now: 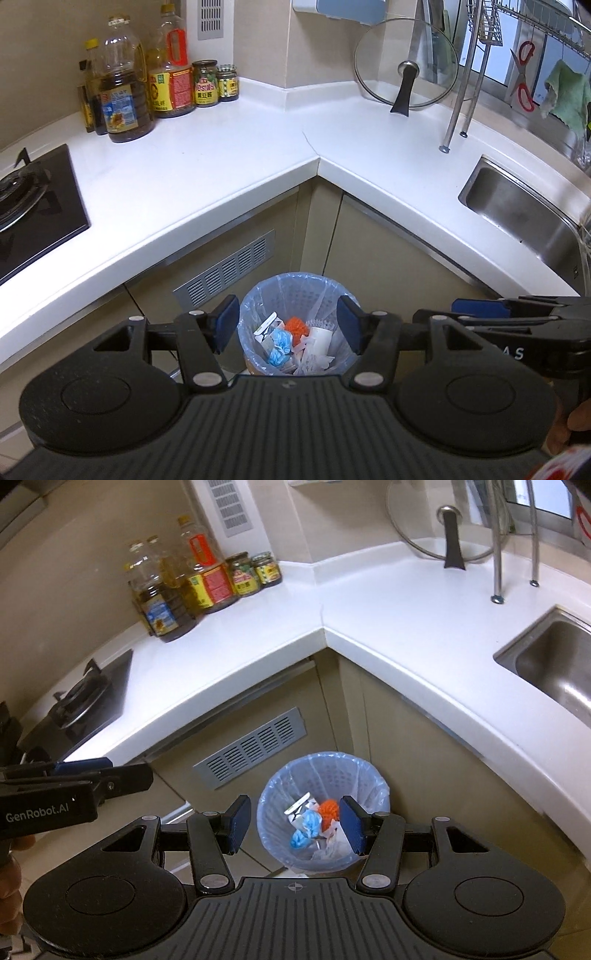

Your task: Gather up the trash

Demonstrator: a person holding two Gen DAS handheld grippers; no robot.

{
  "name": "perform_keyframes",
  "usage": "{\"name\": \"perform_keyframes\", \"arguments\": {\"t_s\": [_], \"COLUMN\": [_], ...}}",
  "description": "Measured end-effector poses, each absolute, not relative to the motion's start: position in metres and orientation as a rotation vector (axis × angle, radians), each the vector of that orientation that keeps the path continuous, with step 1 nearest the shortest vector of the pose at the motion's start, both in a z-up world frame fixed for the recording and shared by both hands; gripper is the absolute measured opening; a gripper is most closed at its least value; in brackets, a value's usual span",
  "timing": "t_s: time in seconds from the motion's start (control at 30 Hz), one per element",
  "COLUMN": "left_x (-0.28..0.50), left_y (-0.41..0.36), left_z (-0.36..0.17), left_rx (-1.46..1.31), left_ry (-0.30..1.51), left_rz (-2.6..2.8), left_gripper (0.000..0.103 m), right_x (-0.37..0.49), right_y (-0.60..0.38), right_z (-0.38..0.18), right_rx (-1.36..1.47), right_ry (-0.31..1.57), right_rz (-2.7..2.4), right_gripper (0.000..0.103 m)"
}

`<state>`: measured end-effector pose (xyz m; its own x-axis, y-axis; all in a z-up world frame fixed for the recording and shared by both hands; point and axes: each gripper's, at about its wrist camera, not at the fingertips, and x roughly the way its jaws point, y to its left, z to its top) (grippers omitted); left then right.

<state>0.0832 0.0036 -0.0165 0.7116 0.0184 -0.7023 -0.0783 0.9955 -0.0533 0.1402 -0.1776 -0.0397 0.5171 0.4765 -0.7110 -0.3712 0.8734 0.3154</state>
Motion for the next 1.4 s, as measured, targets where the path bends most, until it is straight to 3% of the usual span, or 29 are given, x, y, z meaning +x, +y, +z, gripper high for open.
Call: {"name": "perform_keyframes", "arguments": {"t_s": [0.3,0.37,0.43,0.53,0.93,1.4], "left_x": [0.054,0.049,0.043,0.035,0.013,-0.005], "left_y": [-0.020,-0.023,-0.027,-0.033,-0.048,-0.011], "left_z": [-0.008,-0.007,-0.005,-0.002,0.003,0.006], "left_rx": [-0.070,-0.068,-0.070,-0.069,-0.050,-0.016], "left_ry": [0.758,0.752,0.748,0.741,0.746,0.730], "left_rz": [0.088,0.098,0.101,0.105,0.136,0.047], "left_gripper": [0.062,0.062,0.062,0.063,0.066,0.067], "right_x": [0.117,0.110,0.103,0.094,0.082,0.048], "right_y": [-0.188,-0.191,-0.194,-0.199,-0.214,-0.190], "right_z": [-0.030,-0.028,-0.025,-0.020,-0.017,-0.005], "right_rx": [0.084,0.077,0.070,0.066,0.091,0.144], "right_ry": [0.876,0.874,0.863,0.844,0.858,0.804], "right_rz": [0.535,0.538,0.540,0.542,0.541,0.441], "right_gripper": [0.055,0.057,0.067,0.070,0.072,0.074]}}
